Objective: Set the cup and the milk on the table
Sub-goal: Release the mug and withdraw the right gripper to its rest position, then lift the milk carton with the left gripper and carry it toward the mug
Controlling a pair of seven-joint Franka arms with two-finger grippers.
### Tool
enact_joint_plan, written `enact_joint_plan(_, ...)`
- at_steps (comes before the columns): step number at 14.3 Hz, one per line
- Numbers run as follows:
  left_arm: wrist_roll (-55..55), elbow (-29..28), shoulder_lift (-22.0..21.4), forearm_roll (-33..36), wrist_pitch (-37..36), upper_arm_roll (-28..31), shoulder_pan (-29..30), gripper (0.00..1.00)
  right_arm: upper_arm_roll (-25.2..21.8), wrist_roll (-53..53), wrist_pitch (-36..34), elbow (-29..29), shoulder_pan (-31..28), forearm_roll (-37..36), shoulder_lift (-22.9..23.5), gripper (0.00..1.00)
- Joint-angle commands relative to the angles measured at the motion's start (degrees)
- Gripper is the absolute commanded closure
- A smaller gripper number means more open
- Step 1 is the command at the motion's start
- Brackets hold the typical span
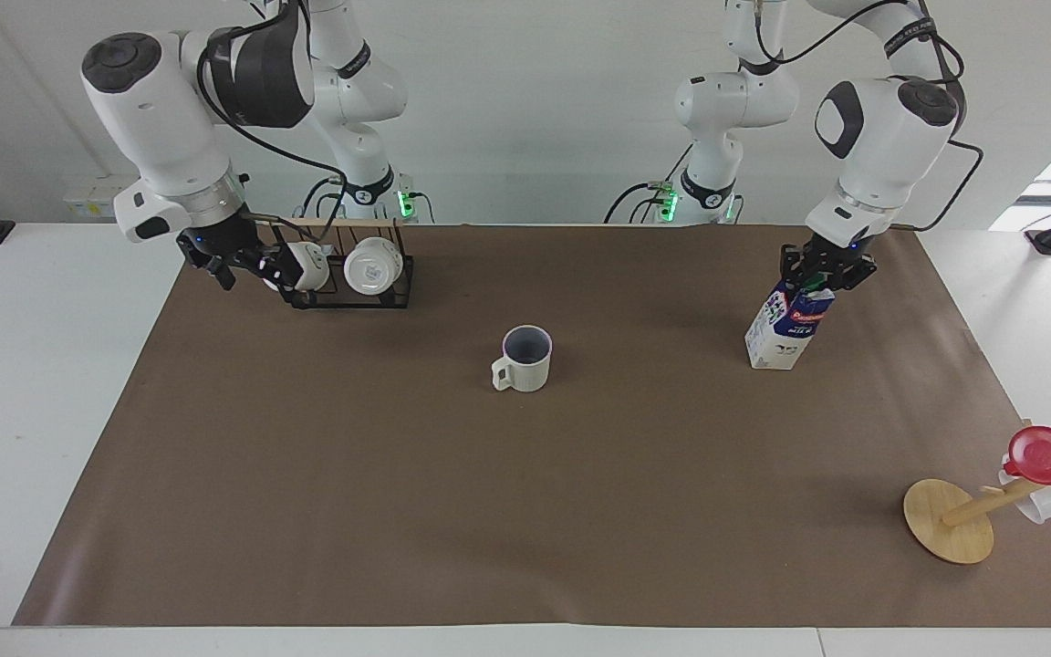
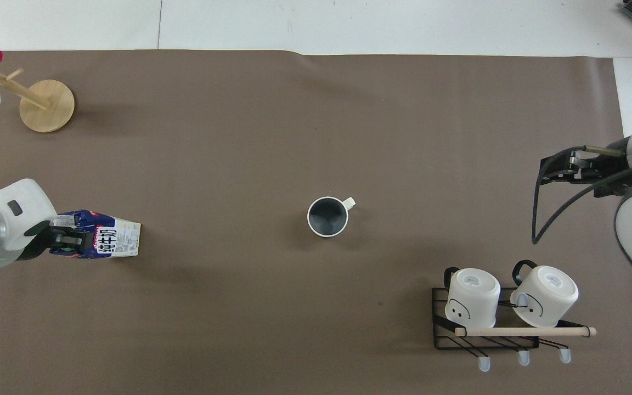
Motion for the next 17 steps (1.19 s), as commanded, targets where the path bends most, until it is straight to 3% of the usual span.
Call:
enact_joint_plan(1,-6.08,5.07,1.47,0.80,-5.04,-0.81,-1.59,0.59,0.27,-1.35,-5.18,5.12,-0.37,-1.03,0.24,0.00)
enact_joint_plan(6,-21.81,8.58,2.86,0.89,-5.85,-0.81,-12.57,0.60,-0.17,-1.88,-13.72,10.76,-0.54,-0.95,-0.12,0.00)
enact_joint_plan(9,-25.69,17.53,8.92,0.89,-9.53,-0.90,-16.27,0.61,-0.34,-3.02,-13.46,6.83,-0.37,-0.33,-3.71,0.00)
enact_joint_plan(17,-40.72,20.71,16.14,3.17,-4.80,-0.90,-26.03,0.61,-0.43,-8.21,-11.35,4.79,-0.46,-0.95,-5.04,0.00)
